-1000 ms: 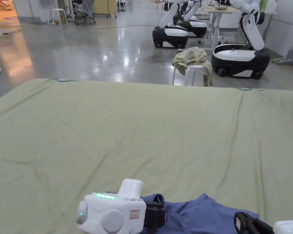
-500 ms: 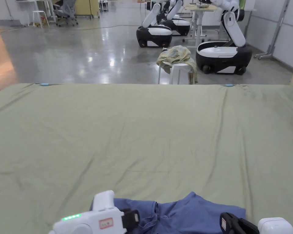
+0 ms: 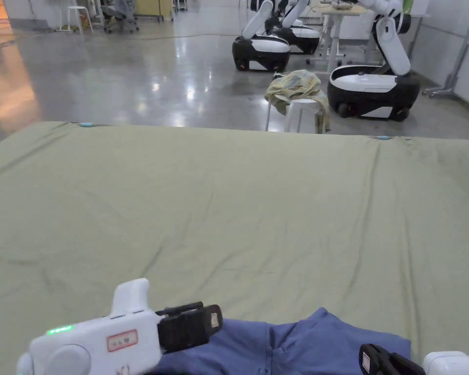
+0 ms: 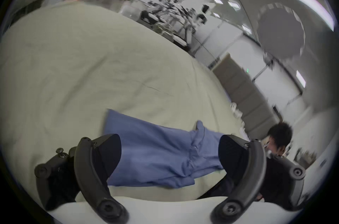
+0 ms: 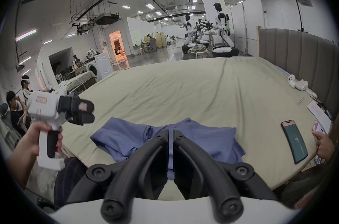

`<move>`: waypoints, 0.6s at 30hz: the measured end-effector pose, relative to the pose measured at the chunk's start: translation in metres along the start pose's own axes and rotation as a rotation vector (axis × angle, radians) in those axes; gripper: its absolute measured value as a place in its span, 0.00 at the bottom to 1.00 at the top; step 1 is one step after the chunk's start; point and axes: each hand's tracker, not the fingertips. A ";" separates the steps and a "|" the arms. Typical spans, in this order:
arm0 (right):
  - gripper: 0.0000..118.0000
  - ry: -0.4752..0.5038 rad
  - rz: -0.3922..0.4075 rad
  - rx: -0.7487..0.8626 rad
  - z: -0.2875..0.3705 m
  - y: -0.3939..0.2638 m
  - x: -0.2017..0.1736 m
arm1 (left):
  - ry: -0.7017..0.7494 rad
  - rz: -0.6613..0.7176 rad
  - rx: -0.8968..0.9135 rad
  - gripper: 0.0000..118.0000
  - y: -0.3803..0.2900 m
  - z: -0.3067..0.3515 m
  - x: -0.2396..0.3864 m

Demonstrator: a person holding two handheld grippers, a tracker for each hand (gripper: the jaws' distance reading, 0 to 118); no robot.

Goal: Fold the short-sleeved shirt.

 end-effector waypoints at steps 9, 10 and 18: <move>0.05 0.047 0.049 -0.048 -0.020 -0.001 -0.032 | -0.264 0.453 -0.270 0.90 -0.003 -0.018 -0.155; 0.05 0.047 0.054 -0.051 -0.021 0.000 -0.035 | -0.368 0.472 -0.228 0.90 -0.005 -0.020 -0.161; 0.05 0.008 0.067 -0.071 -0.030 0.009 -0.045 | -0.407 0.507 -0.315 0.10 -0.025 -0.092 -0.130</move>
